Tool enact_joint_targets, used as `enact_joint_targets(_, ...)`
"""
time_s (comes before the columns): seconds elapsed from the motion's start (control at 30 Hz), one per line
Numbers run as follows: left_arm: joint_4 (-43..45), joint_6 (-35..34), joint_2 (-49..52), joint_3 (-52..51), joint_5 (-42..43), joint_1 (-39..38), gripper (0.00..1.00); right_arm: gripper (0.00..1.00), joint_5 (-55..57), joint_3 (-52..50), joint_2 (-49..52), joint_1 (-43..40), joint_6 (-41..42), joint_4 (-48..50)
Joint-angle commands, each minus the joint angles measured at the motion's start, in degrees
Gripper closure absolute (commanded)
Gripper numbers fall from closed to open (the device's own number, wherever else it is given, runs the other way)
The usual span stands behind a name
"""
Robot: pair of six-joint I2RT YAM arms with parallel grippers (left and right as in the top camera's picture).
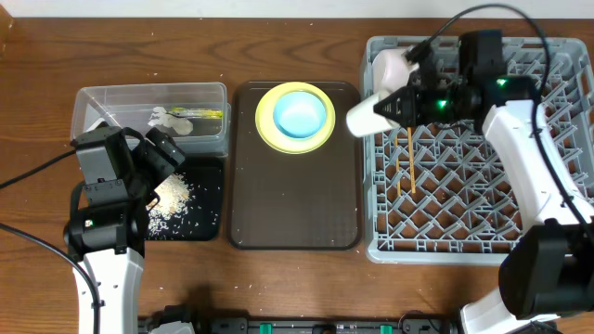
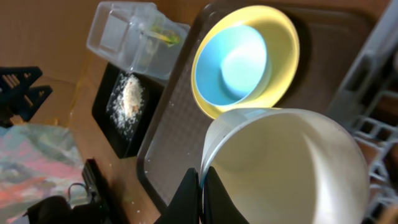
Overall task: Sort waste into correct bins and load items into the dishwasher rack
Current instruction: 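Carry the white cup with the right gripper into the dish rack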
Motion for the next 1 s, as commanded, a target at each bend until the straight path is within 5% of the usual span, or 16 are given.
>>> enact_joint_targets(0.0, -0.17, 0.13, 0.07, 1.22, -0.28, 0.31, 0.07, 0.99, -4.87, -3.39, 0.33, -0.59, 0.00, 2.71)
enact_joint_targets(0.97, -0.17, 0.13, 0.07, 1.22, -0.28, 0.28, 0.07, 0.99, -4.55, -11.74, 0.35, -4.04, -2.69, 10.95)
